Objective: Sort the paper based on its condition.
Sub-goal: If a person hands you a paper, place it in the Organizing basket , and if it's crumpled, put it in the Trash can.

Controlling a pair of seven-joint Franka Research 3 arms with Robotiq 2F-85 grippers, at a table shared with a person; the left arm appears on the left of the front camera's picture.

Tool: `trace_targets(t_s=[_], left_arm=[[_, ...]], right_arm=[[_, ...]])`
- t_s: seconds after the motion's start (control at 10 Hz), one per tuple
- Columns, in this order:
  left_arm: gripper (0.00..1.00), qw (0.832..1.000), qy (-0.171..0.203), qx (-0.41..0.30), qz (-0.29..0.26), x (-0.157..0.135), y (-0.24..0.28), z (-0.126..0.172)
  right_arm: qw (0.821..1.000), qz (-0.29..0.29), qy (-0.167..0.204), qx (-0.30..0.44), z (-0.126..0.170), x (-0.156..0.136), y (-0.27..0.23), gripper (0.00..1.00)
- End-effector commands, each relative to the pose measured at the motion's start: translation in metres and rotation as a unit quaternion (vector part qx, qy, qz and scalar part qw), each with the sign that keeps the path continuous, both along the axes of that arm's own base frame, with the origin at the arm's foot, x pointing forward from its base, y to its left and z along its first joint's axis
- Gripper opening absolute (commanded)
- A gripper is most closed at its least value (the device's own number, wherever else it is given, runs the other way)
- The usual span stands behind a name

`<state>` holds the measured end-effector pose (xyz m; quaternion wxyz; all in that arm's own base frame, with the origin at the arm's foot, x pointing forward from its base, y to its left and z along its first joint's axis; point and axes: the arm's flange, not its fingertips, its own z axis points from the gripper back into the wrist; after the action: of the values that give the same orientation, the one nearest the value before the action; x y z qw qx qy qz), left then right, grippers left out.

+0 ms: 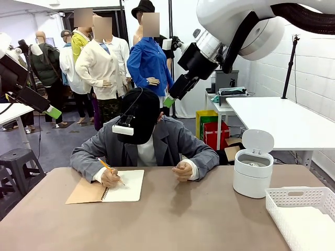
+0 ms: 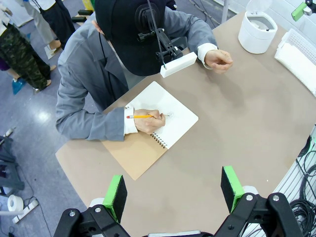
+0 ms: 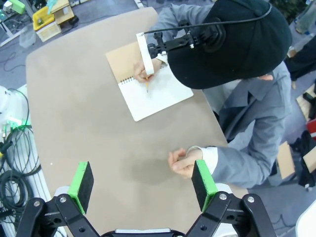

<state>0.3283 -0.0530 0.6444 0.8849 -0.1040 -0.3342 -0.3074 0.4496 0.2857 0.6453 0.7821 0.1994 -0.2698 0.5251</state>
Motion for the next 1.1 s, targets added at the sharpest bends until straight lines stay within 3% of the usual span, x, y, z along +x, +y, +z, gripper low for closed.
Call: trace_targets(t_s=[0.0, 1.0], left_arm=[[1.00, 1.000, -0.001, 0.001, -0.001, 0.0000, 0.0007, -0.0002], [1.00, 1.000, -0.001, 0.001, -0.001, 0.0000, 0.0007, -0.0002]], right_arm=[[1.000, -0.003, 0.003, 0.001, 0.0003, -0.0011, -0.0001, 1.00], [1.000, -0.003, 0.003, 0.001, 0.0003, -0.0011, -0.0001, 1.00]])
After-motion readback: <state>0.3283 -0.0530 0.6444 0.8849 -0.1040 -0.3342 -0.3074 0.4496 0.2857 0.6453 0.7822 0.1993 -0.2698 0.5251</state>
